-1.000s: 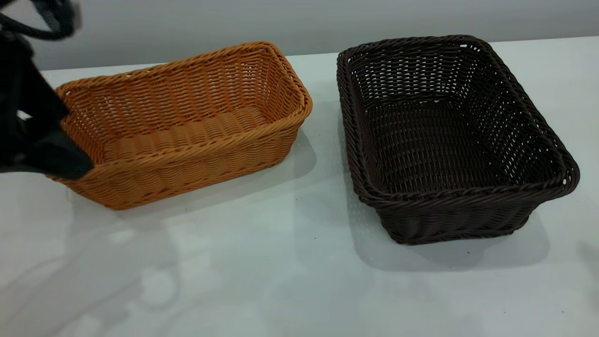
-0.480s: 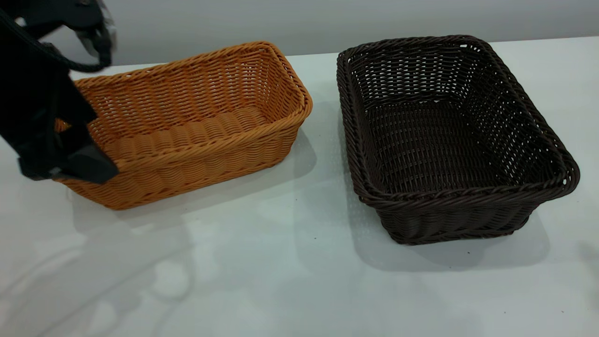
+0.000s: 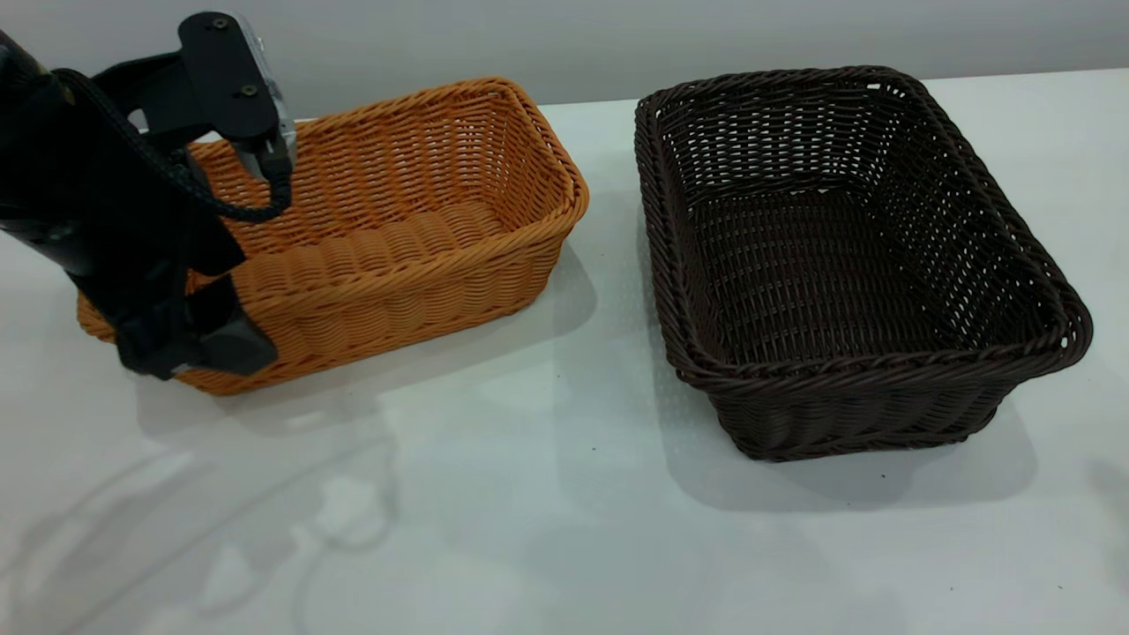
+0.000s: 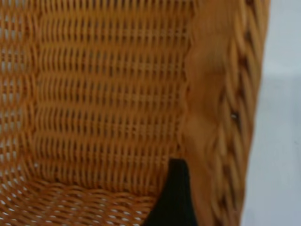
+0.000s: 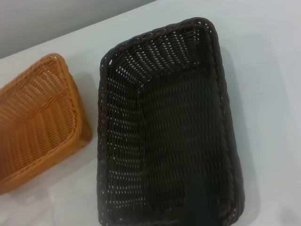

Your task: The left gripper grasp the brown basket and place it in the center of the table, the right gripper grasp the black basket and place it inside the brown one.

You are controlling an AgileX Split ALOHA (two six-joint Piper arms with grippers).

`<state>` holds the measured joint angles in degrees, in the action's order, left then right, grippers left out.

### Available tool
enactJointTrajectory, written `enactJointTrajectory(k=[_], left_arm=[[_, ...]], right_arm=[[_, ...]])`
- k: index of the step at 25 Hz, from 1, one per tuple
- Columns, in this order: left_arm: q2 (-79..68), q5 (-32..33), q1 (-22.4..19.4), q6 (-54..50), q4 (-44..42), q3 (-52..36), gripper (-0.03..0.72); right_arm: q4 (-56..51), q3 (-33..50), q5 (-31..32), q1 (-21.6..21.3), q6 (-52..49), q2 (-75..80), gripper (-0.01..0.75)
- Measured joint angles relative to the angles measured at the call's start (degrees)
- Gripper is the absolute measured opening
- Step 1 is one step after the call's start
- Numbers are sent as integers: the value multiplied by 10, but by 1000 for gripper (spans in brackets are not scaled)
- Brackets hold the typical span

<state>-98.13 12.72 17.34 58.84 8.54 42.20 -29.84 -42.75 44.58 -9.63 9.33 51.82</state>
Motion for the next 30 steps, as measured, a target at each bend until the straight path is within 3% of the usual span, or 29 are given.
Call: enactJointTrajectory(k=[10,17,22,30], left_arm=[[-14,4,0,0,0,27,563],[-14,5,0,-3,0,28,563],[-13,5,0,-9,7,28,563],[-13,-8,0,-10,37,28,563]], right_arm=[[-3,0,3,0,1,0,454],[-37,1,64,0,13,22,454],[-132,1,28,0,-52,23,454],[-201,16,40,0,-148,23,454]])
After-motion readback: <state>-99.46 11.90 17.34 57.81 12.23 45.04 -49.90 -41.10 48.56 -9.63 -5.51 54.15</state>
